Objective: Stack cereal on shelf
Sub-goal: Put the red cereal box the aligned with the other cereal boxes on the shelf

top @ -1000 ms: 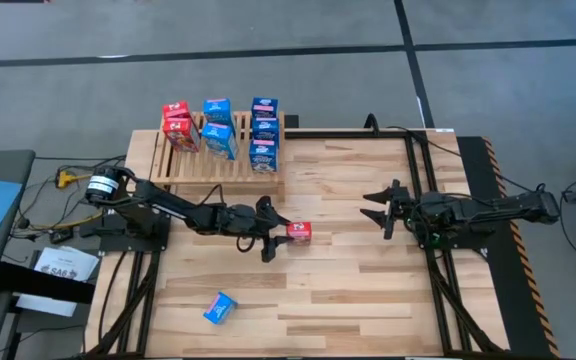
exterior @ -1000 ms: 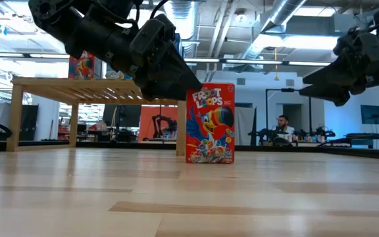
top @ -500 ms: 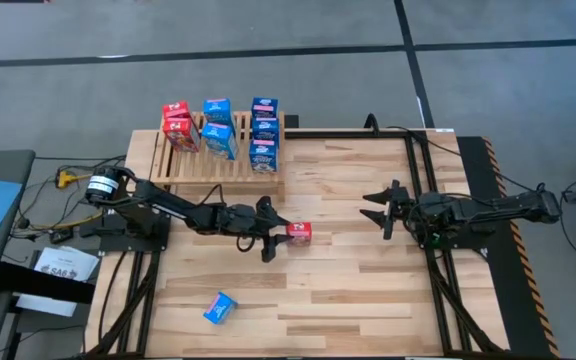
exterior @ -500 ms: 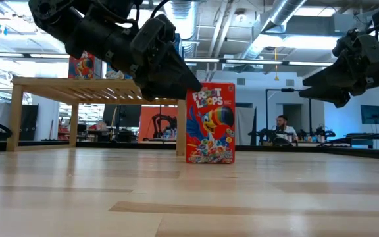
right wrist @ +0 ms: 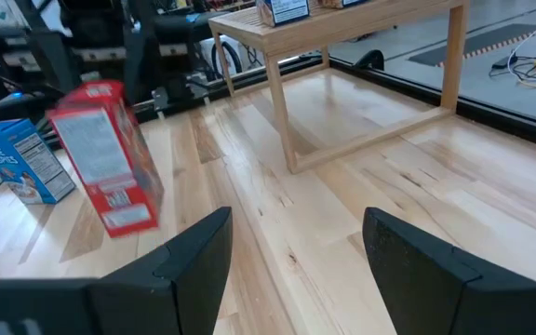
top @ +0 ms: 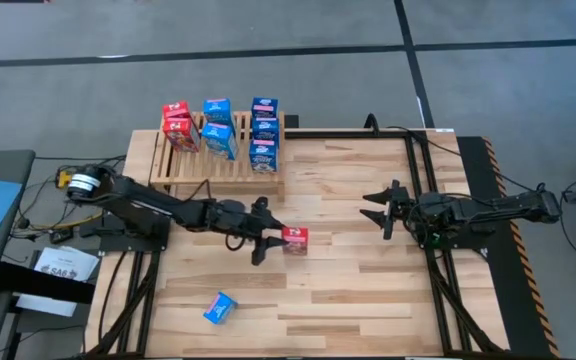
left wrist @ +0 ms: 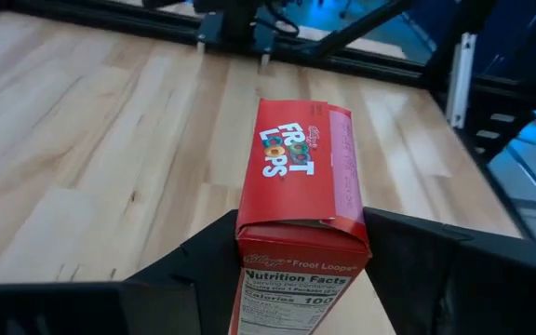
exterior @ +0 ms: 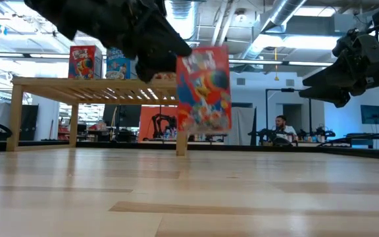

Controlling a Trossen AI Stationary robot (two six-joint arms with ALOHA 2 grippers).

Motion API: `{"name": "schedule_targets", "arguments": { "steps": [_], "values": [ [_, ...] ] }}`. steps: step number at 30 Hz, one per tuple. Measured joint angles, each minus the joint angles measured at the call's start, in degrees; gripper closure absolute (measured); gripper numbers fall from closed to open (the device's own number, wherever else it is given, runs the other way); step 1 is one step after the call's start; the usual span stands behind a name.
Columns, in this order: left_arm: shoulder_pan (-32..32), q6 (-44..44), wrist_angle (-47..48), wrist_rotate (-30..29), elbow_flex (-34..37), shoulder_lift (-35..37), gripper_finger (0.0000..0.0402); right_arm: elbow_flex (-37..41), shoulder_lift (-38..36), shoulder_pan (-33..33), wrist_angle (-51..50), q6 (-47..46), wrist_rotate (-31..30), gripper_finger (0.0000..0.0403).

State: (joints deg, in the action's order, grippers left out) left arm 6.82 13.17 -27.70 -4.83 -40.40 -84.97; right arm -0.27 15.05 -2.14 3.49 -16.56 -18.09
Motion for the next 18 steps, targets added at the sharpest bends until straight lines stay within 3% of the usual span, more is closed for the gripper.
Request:
{"name": "schedule_targets", "arguments": {
  "steps": [11, 18],
  "values": [
    [1.0, -2.5, 20.8, -0.6, 0.0, 21.1, 0.0213, 0.0, 0.0, 0.0, 0.0, 0.0, 0.0, 0.0136],
    [1.0, -3.1, 36.7, -5.6, 0.0, 38.2, 0.0213, 0.0, 0.0, 0.0, 0.0, -0.1, 0.0, 0.0136]
  ]
}}
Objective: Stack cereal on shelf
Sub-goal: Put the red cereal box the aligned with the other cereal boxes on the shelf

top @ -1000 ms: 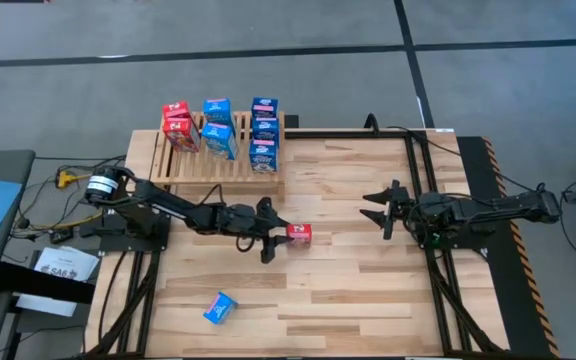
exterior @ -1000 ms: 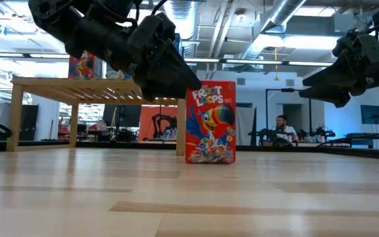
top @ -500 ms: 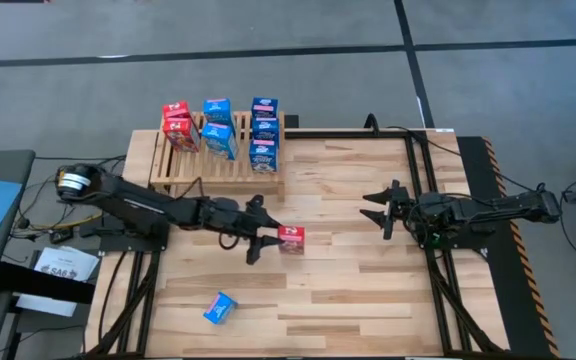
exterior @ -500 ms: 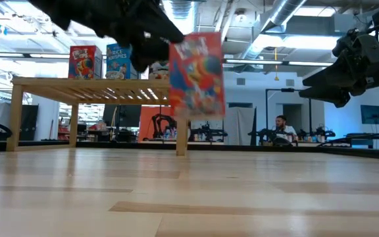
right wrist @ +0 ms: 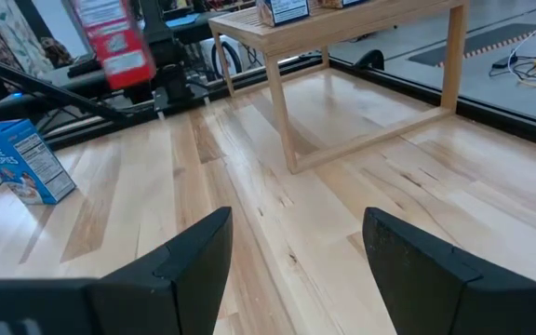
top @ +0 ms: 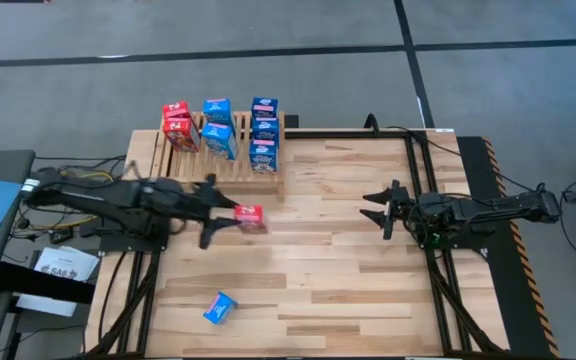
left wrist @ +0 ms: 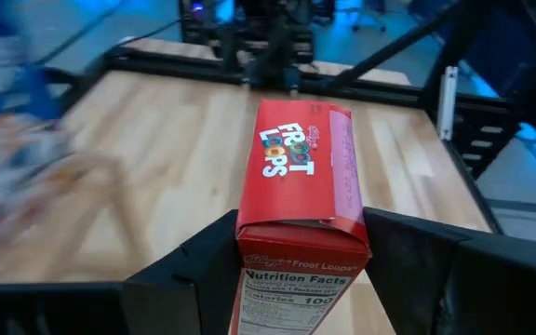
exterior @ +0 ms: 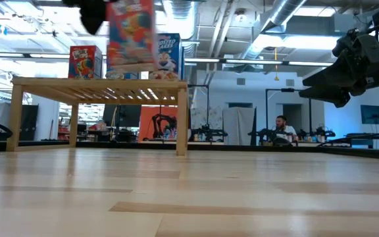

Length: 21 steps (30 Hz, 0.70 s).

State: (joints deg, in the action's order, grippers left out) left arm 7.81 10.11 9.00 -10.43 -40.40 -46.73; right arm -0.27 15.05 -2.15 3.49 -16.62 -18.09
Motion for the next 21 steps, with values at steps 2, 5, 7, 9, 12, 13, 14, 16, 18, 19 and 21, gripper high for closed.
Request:
{"name": "schedule_targets", "arguments": {
  "steps": [2, 5, 7, 9, 12, 13, 14, 16, 18, 19, 21],
  "values": [
    [0.0, -0.3, 4.8, -1.9, 0.0, 5.1, 0.0213, 0.0, 0.0, 0.0, 0.0, 0.0, 0.0, 0.0136],
    [0.0, -0.5, 10.7, -5.9, 0.0, 12.4, 0.0213, 0.0, 0.0, 0.0, 0.0, 0.0, 0.0, 0.0136],
    [0.0, -0.5, 13.5, -8.8, 0.0, 16.6, 0.0213, 0.0, 0.0, 0.0, 0.0, 0.0, 0.0, 0.0136],
    [0.0, -0.9, 15.9, -11.4, 0.0, 20.4, 0.0213, 0.0, 0.0, 0.0, 0.0, 0.0, 0.0, 0.0136],
    [0.0, -3.9, 17.7, -13.9, 0.0, 25.1, 0.0213, 0.0, 0.0, 0.0, 0.0, 0.1, 0.0, 0.0136],
    [0.0, -4.7, 18.0, -14.7, 0.0, 26.2, 0.0214, 0.0, 0.0, 0.0, 0.0, 0.1, 0.0, 0.0136],
    [0.0, -5.4, 18.2, -15.4, 0.0, 27.1, 0.0214, 0.0, 0.0, 0.0, 0.0, 0.1, 0.0, 0.0136],
    [0.0, -6.8, 18.8, -17.5, 0.0, 28.2, 0.0214, 0.0, 0.0, 0.0, 0.0, 0.1, 0.0, 0.0136],
    [0.0, -8.1, 19.5, -19.6, -0.1, 28.7, 0.0214, 0.0, 0.0, 0.0, 0.0, 0.1, 0.0, 0.0136],
    [0.0, -8.3, 20.8, -20.6, -0.5, 28.7, 0.0214, 0.0, 0.0, 0.0, 0.0, 0.1, 0.0, 0.0136],
    [0.0, -8.4, 24.0, -22.2, -1.9, 28.3, 0.0214, 0.0, 0.0, 0.0, 0.0, 0.1, 0.0, 0.0136]
  ]
}}
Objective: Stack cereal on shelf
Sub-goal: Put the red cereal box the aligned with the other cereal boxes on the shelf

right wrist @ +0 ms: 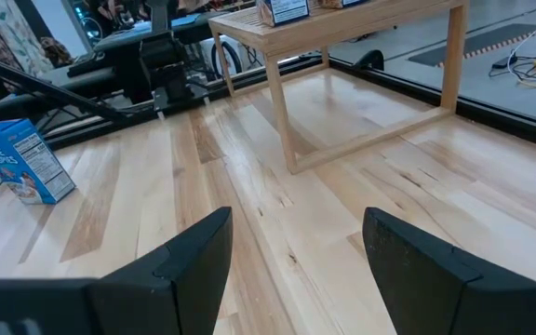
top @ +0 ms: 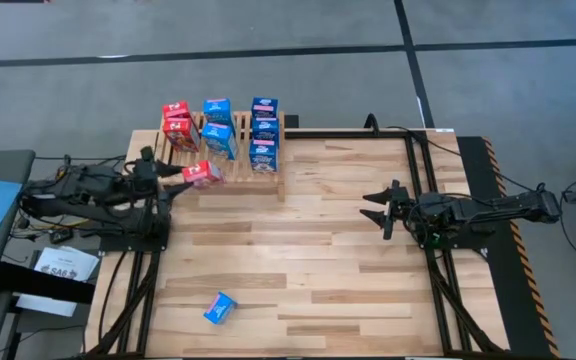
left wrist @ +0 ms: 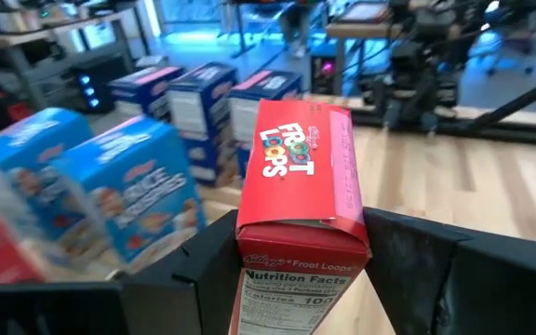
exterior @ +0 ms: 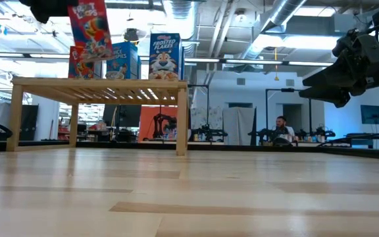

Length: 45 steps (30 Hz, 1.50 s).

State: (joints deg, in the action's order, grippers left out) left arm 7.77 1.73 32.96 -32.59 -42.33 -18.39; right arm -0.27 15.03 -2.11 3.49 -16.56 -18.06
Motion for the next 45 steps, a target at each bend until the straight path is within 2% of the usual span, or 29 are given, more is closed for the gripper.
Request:
{"name": "schedule_targets", "arguments": {
  "steps": [8, 19, 25, 32, 45],
  "values": [
    [0.0, 3.8, 15.4, -1.3, -11.4, -2.4, 0.0214, 0.0, 0.0, 0.0, 0.0, 0.0, 0.0, 0.0136],
    [0.0, 1.8, 25.2, -4.3, -22.1, -3.0, 0.0214, 0.0, 0.0, 0.0, 0.0, 0.0, 0.0, 0.0136],
    [0.0, -1.9, 26.0, -4.2, -22.9, -3.3, 0.0214, 0.0, 0.0, 0.0, 0.0, 0.0, 0.0, 0.0136],
    [0.0, -1.4, 31.7, -6.8, -23.0, -4.5, 0.0214, 0.0, 0.0, 0.0, 0.0, 0.0, 0.0, 0.0136],
    [0.0, 1.7, 28.7, -4.3, -21.3, -5.6, 0.0214, 0.0, 0.0, 0.0, 0.0, 0.0, 0.0, 0.0136]
  ]
}}
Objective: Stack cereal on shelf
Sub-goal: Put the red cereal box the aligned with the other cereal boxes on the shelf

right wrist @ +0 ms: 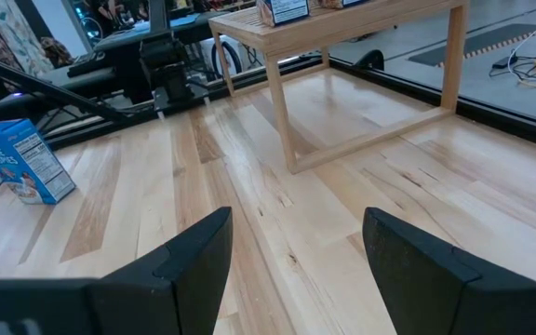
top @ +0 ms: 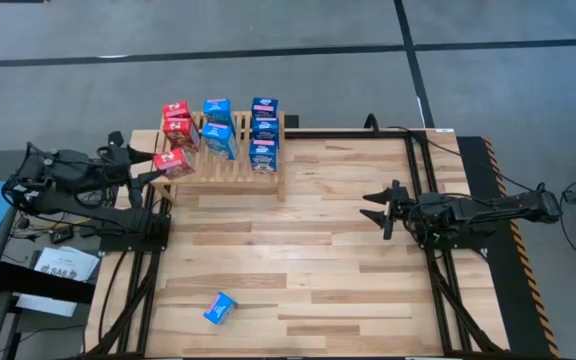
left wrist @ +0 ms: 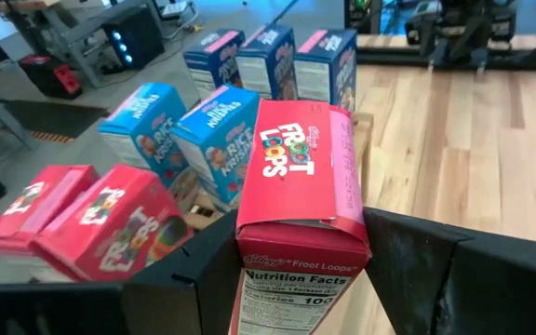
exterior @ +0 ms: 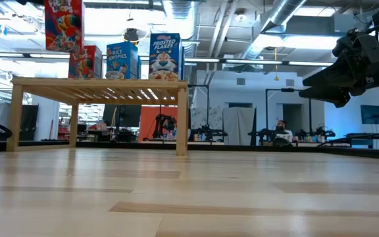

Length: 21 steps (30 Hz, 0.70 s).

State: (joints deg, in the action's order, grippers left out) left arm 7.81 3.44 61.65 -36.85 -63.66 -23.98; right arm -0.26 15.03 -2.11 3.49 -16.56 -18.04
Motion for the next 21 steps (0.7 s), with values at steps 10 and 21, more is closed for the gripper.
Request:
{"name": "schedule_targets", "arguments": {
  "steps": [10, 21],
  "values": [
    [0.0, -0.8, -0.4, 0.0, 0.8, -2.8, 0.0214, 0.0, 0.0, 0.0, 0.0, 0.0, 0.0, 0.0136],
    [0.0, 0.0, -1.0, -4.7, 0.8, -1.4, 0.0214, 0.0, 0.0, 0.0, 0.0, 0.0, 0.0, 0.0136]
  ]
}}
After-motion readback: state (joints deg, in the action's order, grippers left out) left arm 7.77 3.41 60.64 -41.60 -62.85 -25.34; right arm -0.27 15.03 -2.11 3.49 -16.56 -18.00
